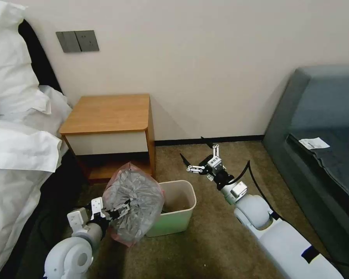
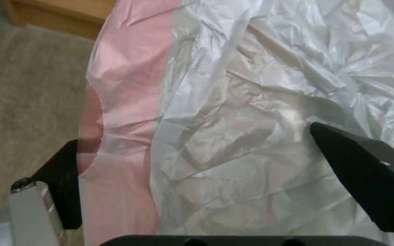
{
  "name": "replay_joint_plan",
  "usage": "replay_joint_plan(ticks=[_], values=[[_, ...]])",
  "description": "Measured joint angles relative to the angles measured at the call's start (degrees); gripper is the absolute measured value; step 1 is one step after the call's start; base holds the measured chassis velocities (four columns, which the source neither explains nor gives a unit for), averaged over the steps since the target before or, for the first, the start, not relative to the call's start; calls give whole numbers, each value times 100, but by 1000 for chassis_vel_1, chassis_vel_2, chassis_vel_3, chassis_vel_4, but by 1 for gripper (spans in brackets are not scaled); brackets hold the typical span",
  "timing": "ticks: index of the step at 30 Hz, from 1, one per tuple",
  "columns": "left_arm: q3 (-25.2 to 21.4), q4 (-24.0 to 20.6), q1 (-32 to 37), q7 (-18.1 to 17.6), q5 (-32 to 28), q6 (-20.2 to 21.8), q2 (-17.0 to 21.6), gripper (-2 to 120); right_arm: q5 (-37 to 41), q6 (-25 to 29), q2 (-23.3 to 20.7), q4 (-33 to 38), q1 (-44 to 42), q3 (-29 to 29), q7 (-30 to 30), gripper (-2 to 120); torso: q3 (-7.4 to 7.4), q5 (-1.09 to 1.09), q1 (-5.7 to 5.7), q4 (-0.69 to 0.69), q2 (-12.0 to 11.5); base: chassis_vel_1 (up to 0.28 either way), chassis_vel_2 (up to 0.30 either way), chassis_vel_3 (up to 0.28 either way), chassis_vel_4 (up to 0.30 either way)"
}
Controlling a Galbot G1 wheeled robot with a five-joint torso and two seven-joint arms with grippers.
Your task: Pick up the garbage bag from the table and place it over the trash can.
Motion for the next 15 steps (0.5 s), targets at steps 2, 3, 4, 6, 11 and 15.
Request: replay_joint_plan(ticks=[2, 3, 4, 6, 11, 15], values=[[25, 42, -35, 1, 3, 19, 8, 99, -13, 2, 8, 7, -12, -7, -2, 100, 0, 0, 0, 0, 0, 0, 0, 0, 0], [36, 75, -63, 1, 4, 35, 18, 99, -23, 3, 15, 14, -21, -11, -4, 100, 0, 0, 0, 0, 0, 0, 0, 0, 0], [46, 121, -96, 1, 3, 65, 32, 98, -41, 8, 30, 22, -36, -14, -7, 100, 0, 0, 0, 0, 0, 0, 0, 0, 0], [49, 177, -159, 11, -1, 167, 44, 97, -62, 20, 52, 26, -58, -16, -14, 100, 0, 0, 0, 0, 0, 0, 0, 0, 0], [75, 295, -325, 60, -34, 345, 36, 87, -81, 32, 76, 43, -72, -22, -31, 100, 0, 0, 0, 0, 0, 0, 0, 0, 0], [130, 425, -543, 176, -45, 527, 30, 74, -90, 35, 91, 75, -84, -31, -47, 100, 0, 0, 0, 0, 0, 0, 0, 0, 0]])
